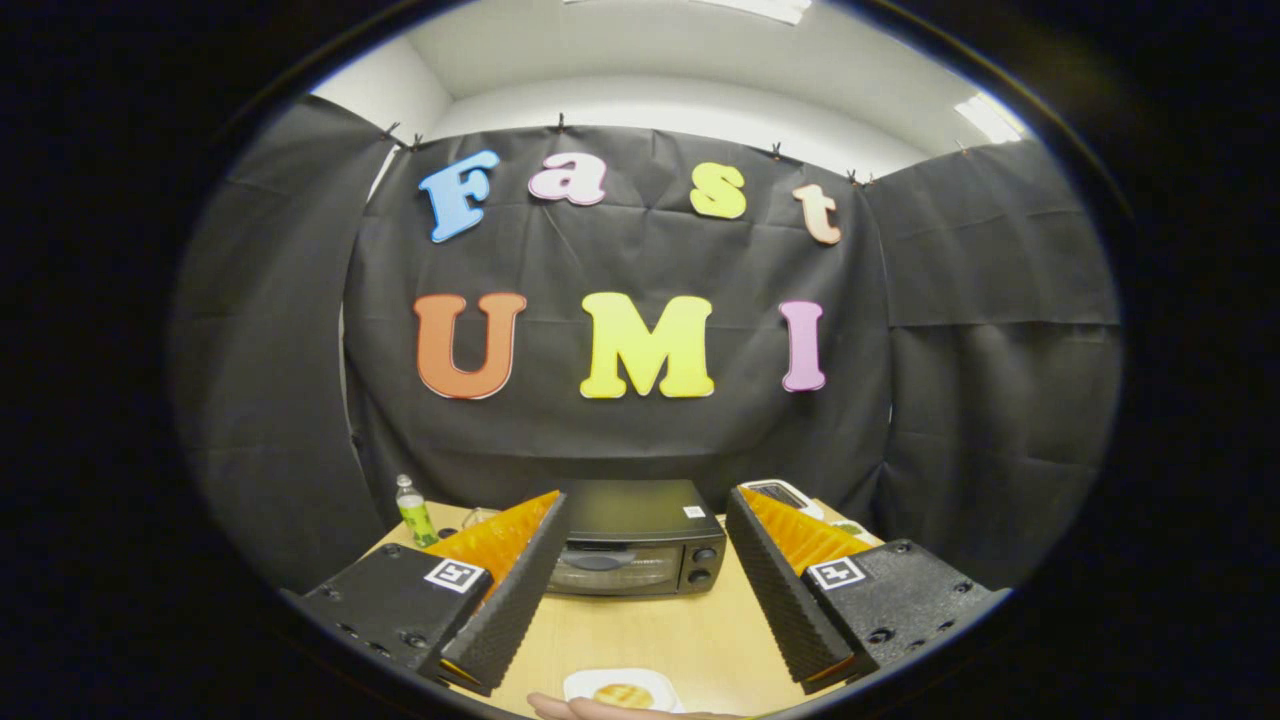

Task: Open the toaster oven, put the food inside, and close the toaster oven door.

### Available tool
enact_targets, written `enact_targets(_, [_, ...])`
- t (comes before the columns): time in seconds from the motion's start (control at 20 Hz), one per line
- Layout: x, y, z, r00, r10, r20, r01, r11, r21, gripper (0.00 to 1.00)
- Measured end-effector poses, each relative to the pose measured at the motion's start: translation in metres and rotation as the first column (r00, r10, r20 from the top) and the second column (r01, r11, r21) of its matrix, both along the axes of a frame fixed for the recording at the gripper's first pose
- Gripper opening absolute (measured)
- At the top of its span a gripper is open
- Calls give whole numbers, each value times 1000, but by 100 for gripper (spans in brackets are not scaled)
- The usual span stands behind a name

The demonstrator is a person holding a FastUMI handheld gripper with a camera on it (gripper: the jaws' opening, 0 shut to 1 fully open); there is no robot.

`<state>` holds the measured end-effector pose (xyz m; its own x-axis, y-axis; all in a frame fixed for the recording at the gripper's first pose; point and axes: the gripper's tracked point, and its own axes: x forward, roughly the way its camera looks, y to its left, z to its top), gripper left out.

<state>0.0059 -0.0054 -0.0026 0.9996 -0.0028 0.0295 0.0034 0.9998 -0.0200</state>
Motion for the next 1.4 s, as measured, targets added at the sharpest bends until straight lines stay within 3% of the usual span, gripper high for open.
enact_targets(0.3, [21, 5, -15, 1000, 15, 7, -15, 1000, -18, 100])
enact_targets(0.6, [73, 16, -42, 999, 33, 9, -33, 998, -56, 100])
enact_targets(1.4, [235, 47, -167, 970, 49, -239, -61, 997, -44, 100])
